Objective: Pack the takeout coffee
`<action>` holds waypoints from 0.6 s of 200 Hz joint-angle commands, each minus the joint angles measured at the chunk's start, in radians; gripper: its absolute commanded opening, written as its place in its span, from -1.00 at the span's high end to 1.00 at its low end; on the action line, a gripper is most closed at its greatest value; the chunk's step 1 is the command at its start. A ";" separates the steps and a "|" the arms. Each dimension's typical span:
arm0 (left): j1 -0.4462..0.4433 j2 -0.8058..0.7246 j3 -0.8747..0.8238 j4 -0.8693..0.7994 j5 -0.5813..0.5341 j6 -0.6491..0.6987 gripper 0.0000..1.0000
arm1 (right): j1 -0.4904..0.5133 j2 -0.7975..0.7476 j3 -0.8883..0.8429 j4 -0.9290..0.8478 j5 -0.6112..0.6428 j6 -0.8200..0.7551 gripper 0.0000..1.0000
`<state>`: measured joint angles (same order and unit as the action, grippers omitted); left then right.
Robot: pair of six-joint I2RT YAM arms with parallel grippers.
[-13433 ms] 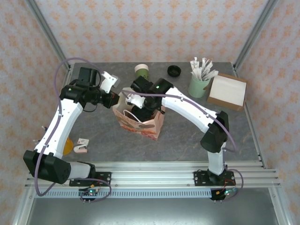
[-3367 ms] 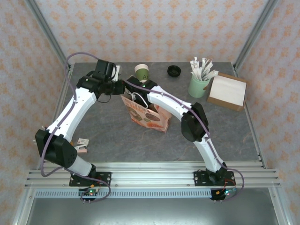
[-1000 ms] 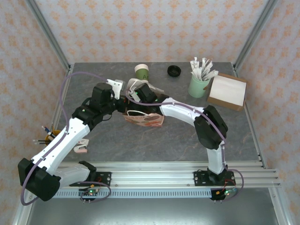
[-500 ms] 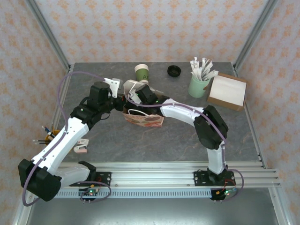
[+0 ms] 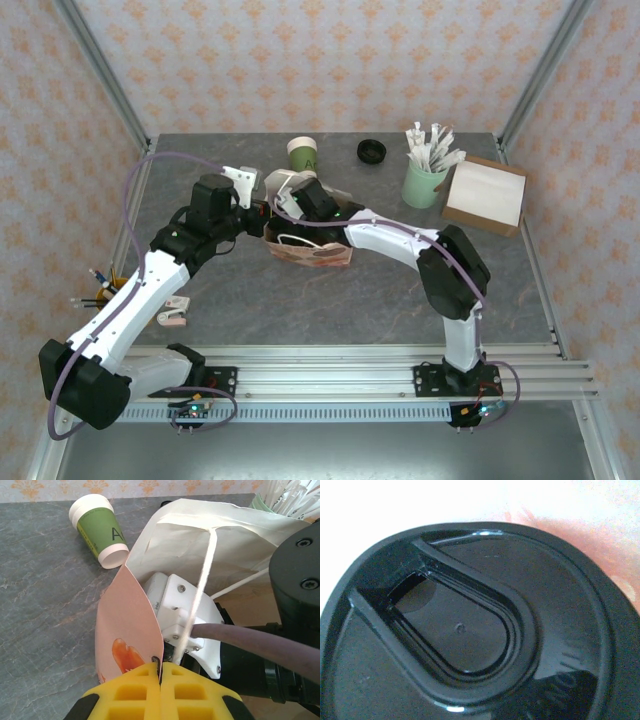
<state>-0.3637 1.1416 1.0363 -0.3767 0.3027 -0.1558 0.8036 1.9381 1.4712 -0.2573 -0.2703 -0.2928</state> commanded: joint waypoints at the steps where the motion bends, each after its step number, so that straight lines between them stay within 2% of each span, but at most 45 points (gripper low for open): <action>1: 0.015 0.000 -0.002 -0.002 0.003 0.024 1.00 | -0.011 -0.047 -0.012 -0.024 0.006 -0.019 -0.85; 8: 0.017 0.000 -0.001 -0.003 0.003 0.023 1.00 | -0.011 -0.048 -0.013 -0.028 0.005 -0.020 -0.87; 12: 0.018 0.000 0.000 -0.002 0.004 0.023 1.00 | -0.011 -0.049 -0.013 -0.030 0.005 -0.023 -1.00; 120: 0.047 0.035 0.073 -0.073 0.018 0.065 1.00 | -0.024 -0.098 -0.016 -0.058 -0.021 -0.082 -0.99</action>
<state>-0.3309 1.1683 1.0798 -0.4122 0.3134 -0.1230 0.7883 1.8954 1.4631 -0.2928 -0.2733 -0.3313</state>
